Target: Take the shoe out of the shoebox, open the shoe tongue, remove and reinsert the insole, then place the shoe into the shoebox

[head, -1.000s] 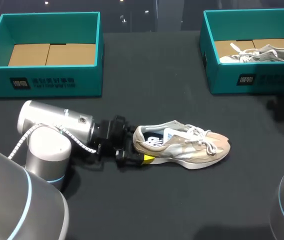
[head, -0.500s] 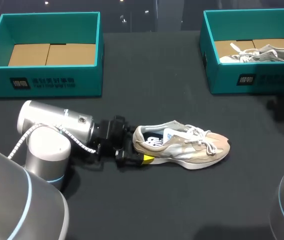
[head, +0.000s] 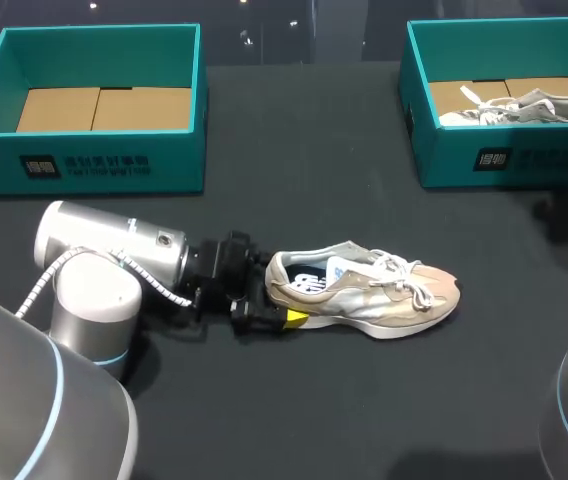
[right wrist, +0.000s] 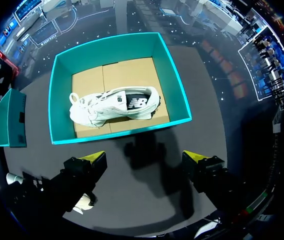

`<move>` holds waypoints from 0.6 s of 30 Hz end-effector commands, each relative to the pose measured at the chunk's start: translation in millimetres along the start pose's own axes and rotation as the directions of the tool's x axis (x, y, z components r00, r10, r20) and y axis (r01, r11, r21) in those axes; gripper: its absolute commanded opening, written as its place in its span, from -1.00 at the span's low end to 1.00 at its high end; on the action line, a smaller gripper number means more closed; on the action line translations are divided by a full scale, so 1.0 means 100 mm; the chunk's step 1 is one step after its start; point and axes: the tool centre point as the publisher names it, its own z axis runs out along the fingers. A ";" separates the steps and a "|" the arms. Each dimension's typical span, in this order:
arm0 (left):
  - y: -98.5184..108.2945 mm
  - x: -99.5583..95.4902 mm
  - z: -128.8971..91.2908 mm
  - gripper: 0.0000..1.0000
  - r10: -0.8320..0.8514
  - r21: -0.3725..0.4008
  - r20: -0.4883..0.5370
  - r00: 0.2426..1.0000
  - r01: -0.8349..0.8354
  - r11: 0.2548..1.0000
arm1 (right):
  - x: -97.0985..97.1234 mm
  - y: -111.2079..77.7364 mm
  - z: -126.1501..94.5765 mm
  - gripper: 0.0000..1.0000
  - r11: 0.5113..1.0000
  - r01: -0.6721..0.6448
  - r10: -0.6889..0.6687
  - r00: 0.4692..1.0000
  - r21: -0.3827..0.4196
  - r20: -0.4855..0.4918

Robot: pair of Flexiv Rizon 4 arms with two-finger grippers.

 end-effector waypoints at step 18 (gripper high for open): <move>0.04 0.03 -0.02 -1.00 -0.001 -0.002 0.000 1.000 0.001 1.000 | 1.53 -1.65 -0.58 1.00 0.999 -0.019 0.019 1.000 -0.036 -0.002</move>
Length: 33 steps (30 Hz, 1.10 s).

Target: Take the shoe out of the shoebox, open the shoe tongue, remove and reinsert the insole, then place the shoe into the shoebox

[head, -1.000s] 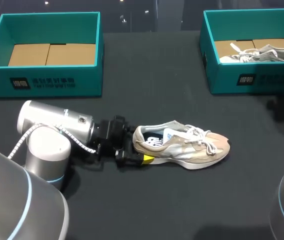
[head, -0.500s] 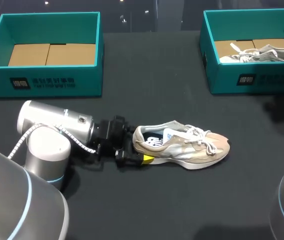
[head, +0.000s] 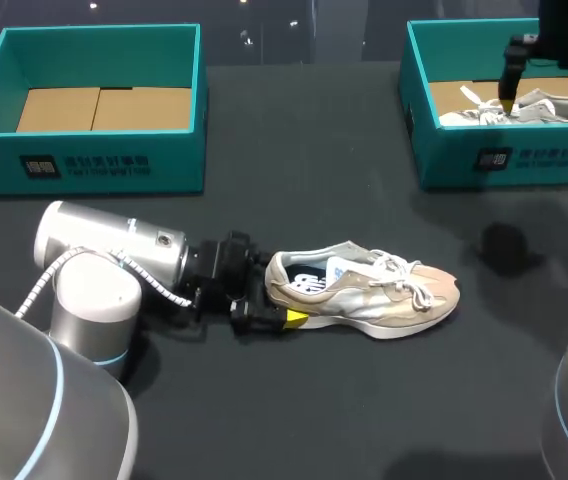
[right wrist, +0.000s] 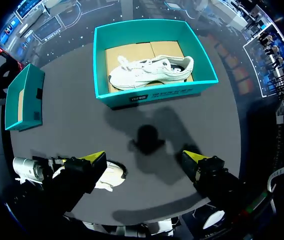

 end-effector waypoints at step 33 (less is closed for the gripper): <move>0.04 0.03 -0.02 -1.00 -0.001 -0.002 0.000 1.000 0.001 1.000 | 1.67 -1.39 0.02 1.00 0.987 0.131 -0.118 0.985 -0.093 0.128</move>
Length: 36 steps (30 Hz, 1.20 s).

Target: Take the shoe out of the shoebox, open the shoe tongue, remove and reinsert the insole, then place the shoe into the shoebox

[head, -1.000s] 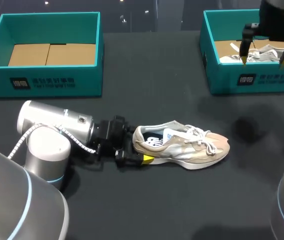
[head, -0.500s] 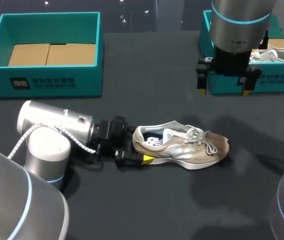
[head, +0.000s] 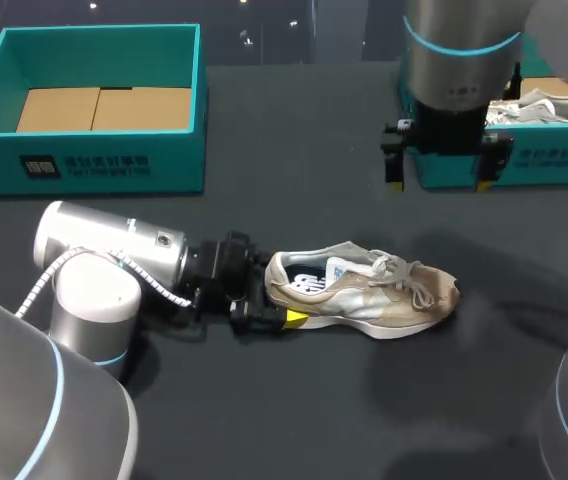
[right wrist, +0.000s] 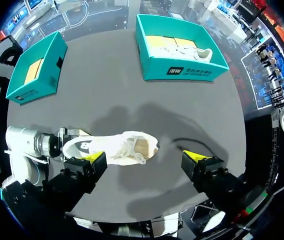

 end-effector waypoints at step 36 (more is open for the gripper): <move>0.04 0.03 -0.02 -1.00 -0.001 -0.002 0.000 1.000 0.001 1.000 | 1.07 -0.65 0.63 1.00 0.994 -0.089 0.069 0.961 0.063 0.267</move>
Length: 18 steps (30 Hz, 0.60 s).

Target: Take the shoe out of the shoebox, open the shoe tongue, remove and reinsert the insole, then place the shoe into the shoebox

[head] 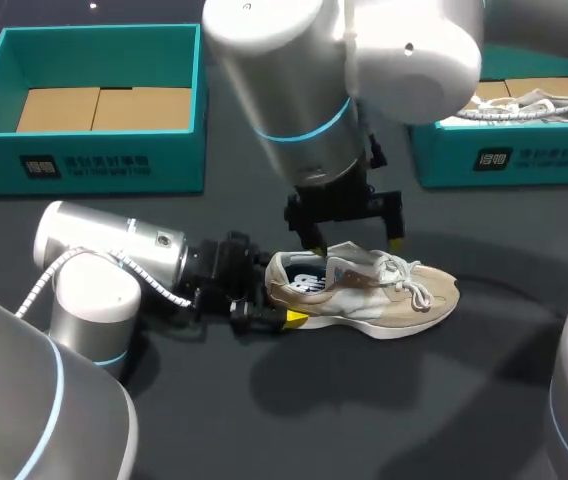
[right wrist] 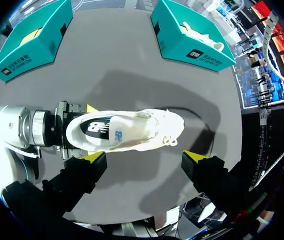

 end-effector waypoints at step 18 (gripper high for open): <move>0.04 0.02 -0.02 -1.00 -0.001 -0.002 0.000 1.000 0.001 1.000 | 0.41 -0.19 0.45 1.00 0.978 -0.200 0.205 0.974 -0.055 0.094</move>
